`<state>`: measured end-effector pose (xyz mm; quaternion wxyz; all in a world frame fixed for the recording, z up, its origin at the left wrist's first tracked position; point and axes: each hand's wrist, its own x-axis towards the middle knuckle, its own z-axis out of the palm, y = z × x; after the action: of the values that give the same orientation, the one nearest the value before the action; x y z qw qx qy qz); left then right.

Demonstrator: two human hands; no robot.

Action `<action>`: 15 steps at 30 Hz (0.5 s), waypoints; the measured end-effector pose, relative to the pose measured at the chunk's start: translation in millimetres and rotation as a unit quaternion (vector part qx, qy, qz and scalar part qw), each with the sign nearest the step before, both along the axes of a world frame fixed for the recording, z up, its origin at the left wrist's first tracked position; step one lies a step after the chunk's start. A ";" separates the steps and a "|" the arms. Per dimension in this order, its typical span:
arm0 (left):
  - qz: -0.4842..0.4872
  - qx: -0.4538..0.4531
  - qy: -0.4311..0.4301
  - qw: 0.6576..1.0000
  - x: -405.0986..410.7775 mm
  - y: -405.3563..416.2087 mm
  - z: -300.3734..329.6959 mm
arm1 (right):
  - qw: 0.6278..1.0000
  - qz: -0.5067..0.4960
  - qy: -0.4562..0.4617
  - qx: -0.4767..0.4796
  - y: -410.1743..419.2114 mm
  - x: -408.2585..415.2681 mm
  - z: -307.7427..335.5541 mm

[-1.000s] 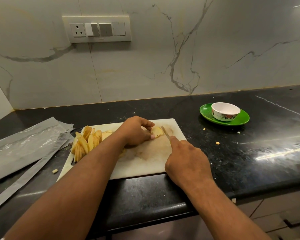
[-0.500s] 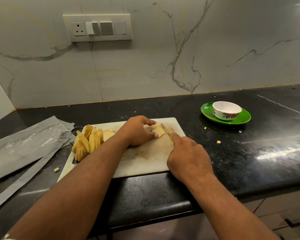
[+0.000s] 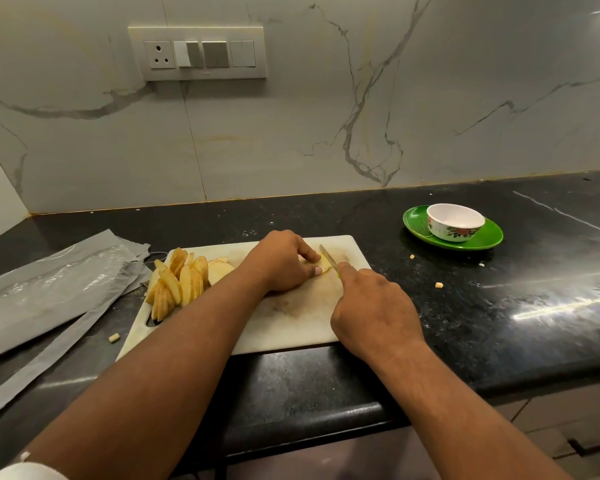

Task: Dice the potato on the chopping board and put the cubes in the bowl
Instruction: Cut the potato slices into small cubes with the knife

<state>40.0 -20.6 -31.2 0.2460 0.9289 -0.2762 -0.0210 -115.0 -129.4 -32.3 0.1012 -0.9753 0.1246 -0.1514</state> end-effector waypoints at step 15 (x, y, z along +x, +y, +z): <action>-0.008 0.007 0.002 1.000 1.7 -1.5 0.4 | 0.999 0.017 0.045 0.016 5.7 -27.0 -0.3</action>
<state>41.7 -22.1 -30.9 0.2399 0.9283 -0.2830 -0.0263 -142.1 -123.7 -32.5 0.1139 -0.9814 0.1153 -0.1033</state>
